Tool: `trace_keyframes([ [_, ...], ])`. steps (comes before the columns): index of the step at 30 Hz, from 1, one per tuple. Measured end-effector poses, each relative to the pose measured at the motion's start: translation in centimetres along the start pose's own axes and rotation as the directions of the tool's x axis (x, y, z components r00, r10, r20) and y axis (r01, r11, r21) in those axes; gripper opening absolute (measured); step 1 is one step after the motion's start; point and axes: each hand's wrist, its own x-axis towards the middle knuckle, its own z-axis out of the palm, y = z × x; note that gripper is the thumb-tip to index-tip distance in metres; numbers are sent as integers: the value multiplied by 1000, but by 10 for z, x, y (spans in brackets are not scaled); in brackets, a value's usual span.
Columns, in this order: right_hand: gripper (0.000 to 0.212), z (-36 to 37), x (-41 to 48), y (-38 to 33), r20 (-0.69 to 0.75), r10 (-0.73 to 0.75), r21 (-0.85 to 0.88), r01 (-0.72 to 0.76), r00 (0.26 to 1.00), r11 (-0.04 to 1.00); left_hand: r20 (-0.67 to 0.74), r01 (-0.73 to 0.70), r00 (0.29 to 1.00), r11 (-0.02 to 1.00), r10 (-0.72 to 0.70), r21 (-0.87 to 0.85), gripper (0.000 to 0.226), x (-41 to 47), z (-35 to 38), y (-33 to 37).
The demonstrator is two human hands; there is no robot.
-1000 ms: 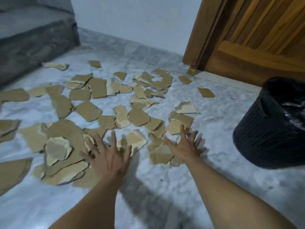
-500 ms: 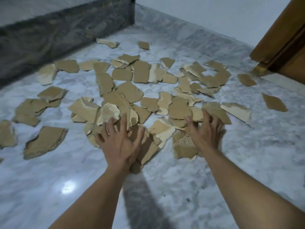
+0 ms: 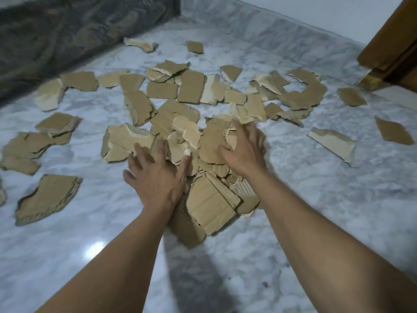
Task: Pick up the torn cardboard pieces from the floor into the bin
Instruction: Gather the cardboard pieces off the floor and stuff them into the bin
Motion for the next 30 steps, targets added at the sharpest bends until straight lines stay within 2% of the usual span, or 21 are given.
trace_keyframes([
  [3, 111, -6, 5, -9, 28, 205, 8, -205, 978, 979, -63, 154, 986, 988, -153, 7, 105, 0, -2, -4],
  [5, 114, -6, 3, -20, 45, 196, -30, -195, 980, 980, -67, 136, 988, 991, -136, 0, 96, 0, -2, -4],
  [9, 102, 4, 0, -45, 127, 157, 154, -176, 979, 972, -15, 161, 985, 952, -171, -260, 69, 12, -9, 11],
  [12, 90, 12, -3, -57, 174, 126, 241, -166, 977, 956, 86, 172, 985, 847, -149, -504, 60, 21, -20, 20],
  [15, 79, 16, -10, -63, 173, 72, 295, -121, 982, 948, 176, 164, 982, 786, -72, -596, 51, 27, -29, 15],
  [16, 77, 18, -12, -64, 179, 58, 311, -112, 982, 944, 209, 194, 975, 739, -74, -645, 46, 29, -30, 10],
  [19, 78, 21, -24, -66, 157, 28, 229, -64, 987, 971, 360, 372, 926, 439, -115, -818, 37, 26, -30, -1],
  [21, 83, 19, -32, -65, 130, 30, 248, -62, 991, 967, 405, 417, 908, 318, -104, -852, 39, 21, -33, 0],
  [26, 62, -10, -52, -51, 10, 49, 549, -46, 999, 835, 404, 392, 914, 207, 21, -897, 40, 13, -51, 30],
  [28, 51, -27, -60, -46, -70, 68, 577, -15, 995, 816, 408, 382, 907, 202, 105, -902, 39, 9, -60, 45],
  [30, 54, -55, -71, -36, -165, 96, 549, 10, 982, 836, 420, 390, 886, 173, 197, -904, 38, -1, -69, 70],
])
